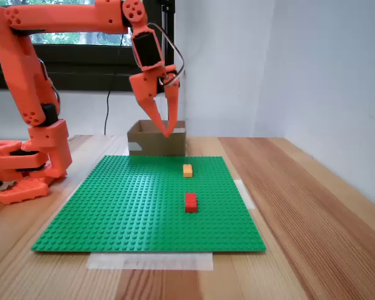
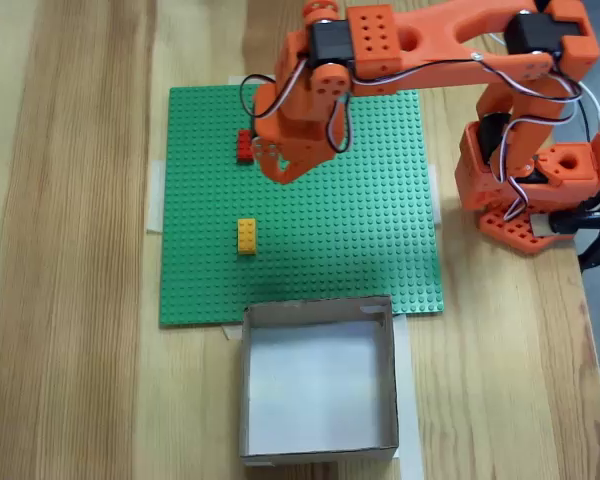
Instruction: Pick the yellow lego block and put it in the box.
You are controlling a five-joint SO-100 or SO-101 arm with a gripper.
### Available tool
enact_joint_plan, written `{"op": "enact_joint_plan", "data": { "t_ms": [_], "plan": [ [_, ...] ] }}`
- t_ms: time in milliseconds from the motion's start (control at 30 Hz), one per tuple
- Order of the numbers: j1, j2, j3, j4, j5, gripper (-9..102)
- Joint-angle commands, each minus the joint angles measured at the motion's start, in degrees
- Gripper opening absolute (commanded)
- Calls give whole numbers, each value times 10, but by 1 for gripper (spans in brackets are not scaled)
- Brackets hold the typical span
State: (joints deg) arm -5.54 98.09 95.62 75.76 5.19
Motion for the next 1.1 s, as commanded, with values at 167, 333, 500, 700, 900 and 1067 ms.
{"op": "enact_joint_plan", "data": {
  "t_ms": [167, 333, 500, 700, 900, 1067],
  "plan": [
    [-4, -95, -101, 14, -18, 2],
    [-6, -181, -156, 19, -31, 5],
    [-9, -235, -190, 25, -31, 9],
    [-15, -282, -221, 29, -38, 13],
    [-27, -306, -236, 33, -39, 18],
    [-33, -323, -244, 36, -30, 21]
  ]
}}
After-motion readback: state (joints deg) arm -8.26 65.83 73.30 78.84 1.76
